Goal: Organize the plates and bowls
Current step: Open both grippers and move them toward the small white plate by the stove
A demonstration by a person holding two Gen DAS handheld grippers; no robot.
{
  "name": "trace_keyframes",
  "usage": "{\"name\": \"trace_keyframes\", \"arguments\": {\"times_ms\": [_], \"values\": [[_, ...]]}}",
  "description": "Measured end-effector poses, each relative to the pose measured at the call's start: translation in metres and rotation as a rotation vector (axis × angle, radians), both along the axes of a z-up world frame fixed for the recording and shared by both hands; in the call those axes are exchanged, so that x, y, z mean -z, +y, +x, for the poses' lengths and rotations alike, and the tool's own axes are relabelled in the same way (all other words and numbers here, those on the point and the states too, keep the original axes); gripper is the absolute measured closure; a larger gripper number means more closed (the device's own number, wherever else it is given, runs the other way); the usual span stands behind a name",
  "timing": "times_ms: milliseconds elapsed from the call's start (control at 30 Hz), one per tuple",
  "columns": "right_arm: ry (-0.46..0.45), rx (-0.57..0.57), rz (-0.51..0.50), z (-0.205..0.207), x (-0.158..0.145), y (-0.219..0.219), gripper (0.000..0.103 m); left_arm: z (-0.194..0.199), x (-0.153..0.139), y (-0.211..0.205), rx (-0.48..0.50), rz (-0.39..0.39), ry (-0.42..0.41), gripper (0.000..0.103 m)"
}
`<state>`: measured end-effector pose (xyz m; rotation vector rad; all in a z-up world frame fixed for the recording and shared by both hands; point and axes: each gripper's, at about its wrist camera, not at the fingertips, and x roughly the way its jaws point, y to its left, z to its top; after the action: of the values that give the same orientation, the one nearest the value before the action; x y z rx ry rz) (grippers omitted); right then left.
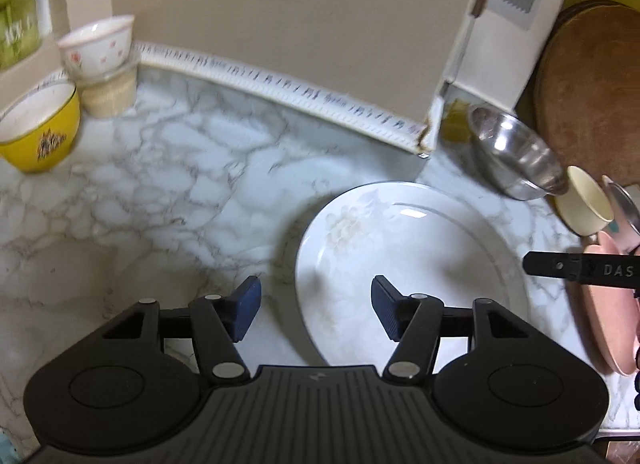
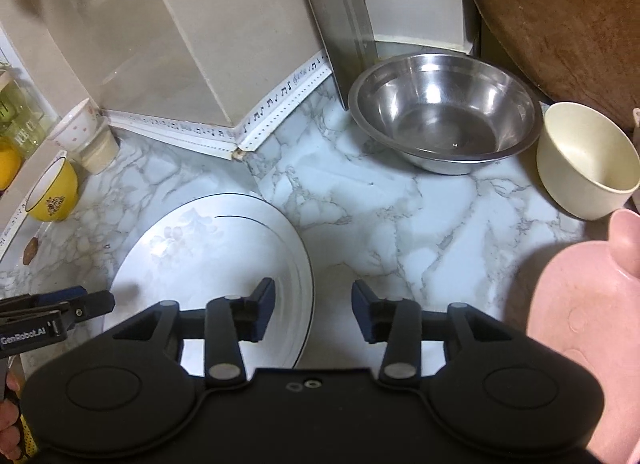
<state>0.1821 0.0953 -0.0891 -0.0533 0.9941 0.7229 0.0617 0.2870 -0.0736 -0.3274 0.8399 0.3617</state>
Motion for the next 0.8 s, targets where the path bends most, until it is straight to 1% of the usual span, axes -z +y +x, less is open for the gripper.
{"name": "trace_keyframes", "arguments": {"times_ms": [33,200,300,433,500,567,633,733,800], "values": [[-0.007,-0.001,0.001,-0.003,-0.002,-0.002,0.056,0.0,-0.002,-0.003,0.008,0.005,-0.003,0.043],[-0.048,0.01,0.014,-0.016,-0.016,-0.013,0.043,0.001,-0.015,-0.019,0.057,0.006,-0.034,0.043],[-0.067,0.022,0.017,-0.024,-0.024,-0.024,0.039,0.004,-0.023,-0.032,0.101,0.006,-0.055,0.043],[-0.092,0.051,0.019,-0.032,-0.034,-0.041,0.034,0.01,-0.033,-0.059,0.173,0.042,-0.085,0.043],[-0.103,0.068,0.024,-0.035,-0.039,-0.051,0.028,0.015,-0.037,-0.074,0.204,0.049,-0.097,0.042],[-0.116,0.085,0.025,-0.037,-0.043,-0.063,0.024,0.02,-0.04,-0.089,0.232,0.052,-0.109,0.035],[-0.125,0.097,0.027,-0.036,-0.047,-0.077,0.022,0.024,-0.043,-0.106,0.252,0.065,-0.124,0.031],[-0.134,0.126,0.026,-0.035,-0.051,-0.1,0.018,0.033,-0.049,-0.131,0.293,0.053,-0.146,0.027],[-0.138,0.152,0.025,-0.034,-0.054,-0.118,0.013,0.039,-0.051,-0.147,0.323,0.045,-0.152,0.026]]}}
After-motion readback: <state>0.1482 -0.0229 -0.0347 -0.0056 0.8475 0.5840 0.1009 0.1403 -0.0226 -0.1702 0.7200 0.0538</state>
